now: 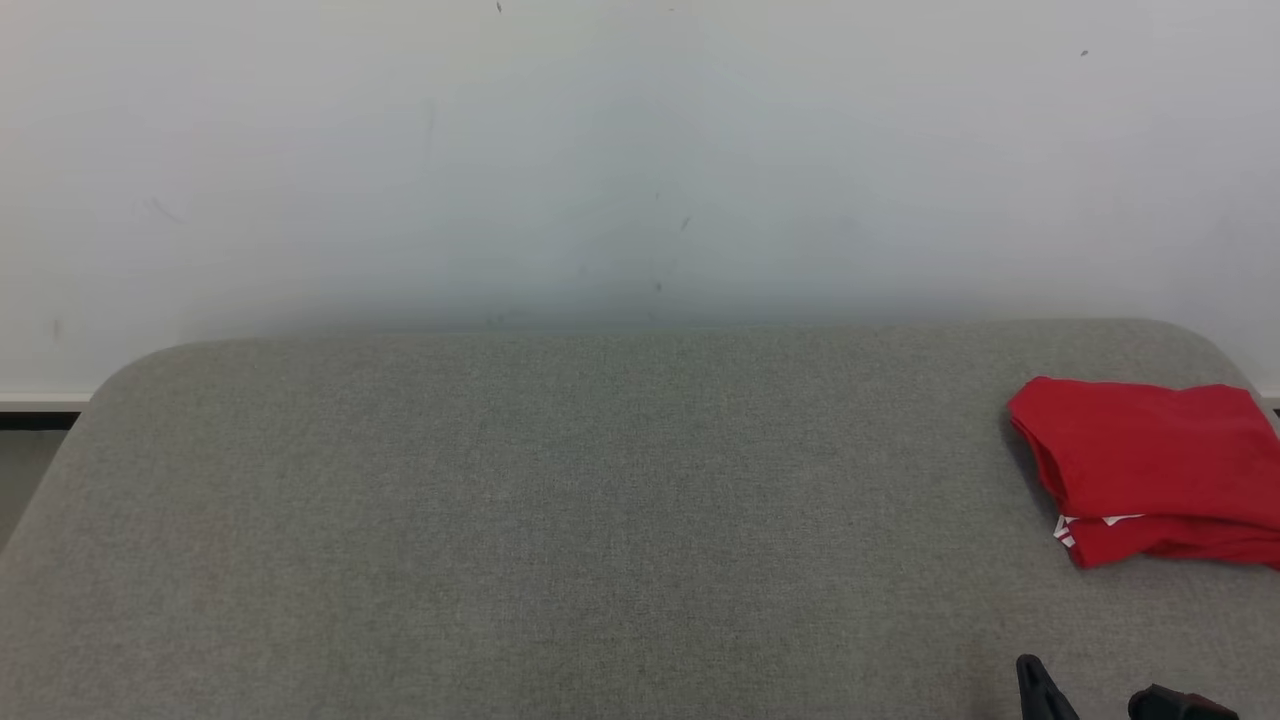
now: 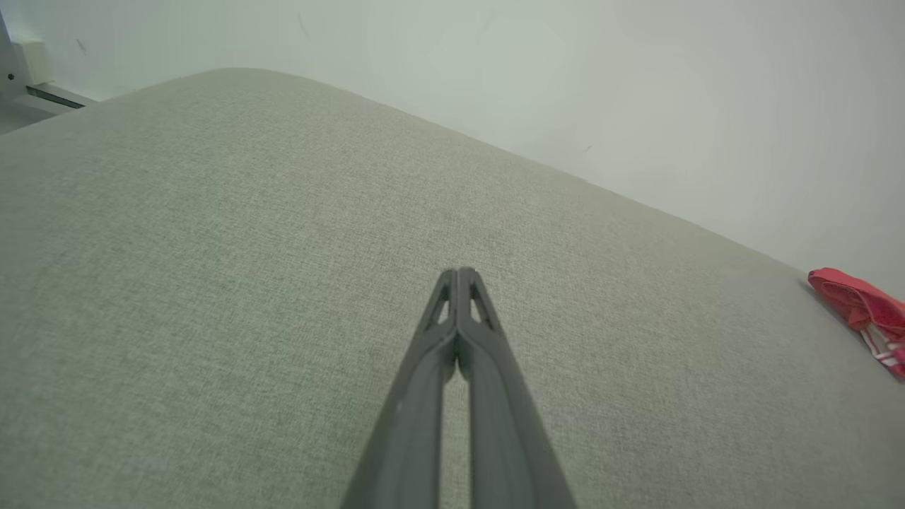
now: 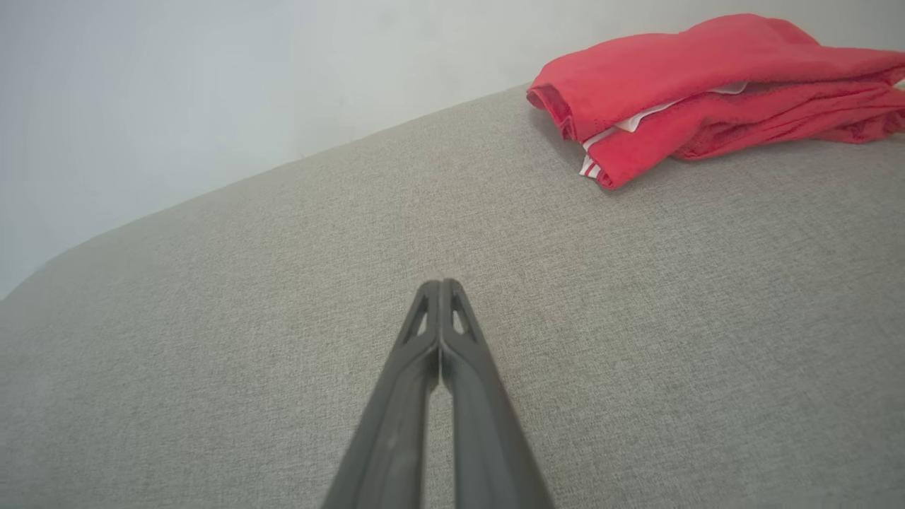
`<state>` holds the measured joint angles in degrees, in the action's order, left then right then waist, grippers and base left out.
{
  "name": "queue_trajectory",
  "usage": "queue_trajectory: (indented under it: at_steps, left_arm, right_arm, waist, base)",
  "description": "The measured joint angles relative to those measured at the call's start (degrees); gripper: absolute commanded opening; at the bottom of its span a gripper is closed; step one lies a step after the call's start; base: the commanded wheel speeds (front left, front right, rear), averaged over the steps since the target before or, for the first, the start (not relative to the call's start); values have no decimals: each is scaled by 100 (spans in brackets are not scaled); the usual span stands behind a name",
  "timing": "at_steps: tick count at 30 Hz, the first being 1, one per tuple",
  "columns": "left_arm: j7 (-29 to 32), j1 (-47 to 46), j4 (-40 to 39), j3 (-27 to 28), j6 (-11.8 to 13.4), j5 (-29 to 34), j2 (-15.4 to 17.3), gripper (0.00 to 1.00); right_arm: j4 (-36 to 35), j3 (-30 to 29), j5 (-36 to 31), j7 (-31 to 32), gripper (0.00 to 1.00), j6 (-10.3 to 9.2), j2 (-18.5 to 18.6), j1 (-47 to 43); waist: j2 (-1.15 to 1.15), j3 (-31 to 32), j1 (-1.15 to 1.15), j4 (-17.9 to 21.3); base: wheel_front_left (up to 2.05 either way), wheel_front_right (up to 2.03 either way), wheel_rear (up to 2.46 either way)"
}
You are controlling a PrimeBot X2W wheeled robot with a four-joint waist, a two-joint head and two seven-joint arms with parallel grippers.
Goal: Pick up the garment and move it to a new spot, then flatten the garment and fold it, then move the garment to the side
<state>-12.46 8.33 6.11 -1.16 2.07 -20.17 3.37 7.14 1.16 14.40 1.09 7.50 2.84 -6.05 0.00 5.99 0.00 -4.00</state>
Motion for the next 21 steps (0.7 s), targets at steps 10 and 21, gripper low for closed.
queue_trajectory:
  at_steps: [10,21]
  left_arm:
    - [215,-333,231,-14,-144,-1015,-4,0]
    - [426,-643,454,-29,-255,-2009,-11,0]
  right_arm:
    - [93,-213,1061,101,0,0,0,132]
    - [167,-427,2098,200,0,0,0,331]
  waist:
    - [0,-53,0,34]
    - [0,-111,0,71]
  base:
    - [0,0,0]
    - [0,0,0]
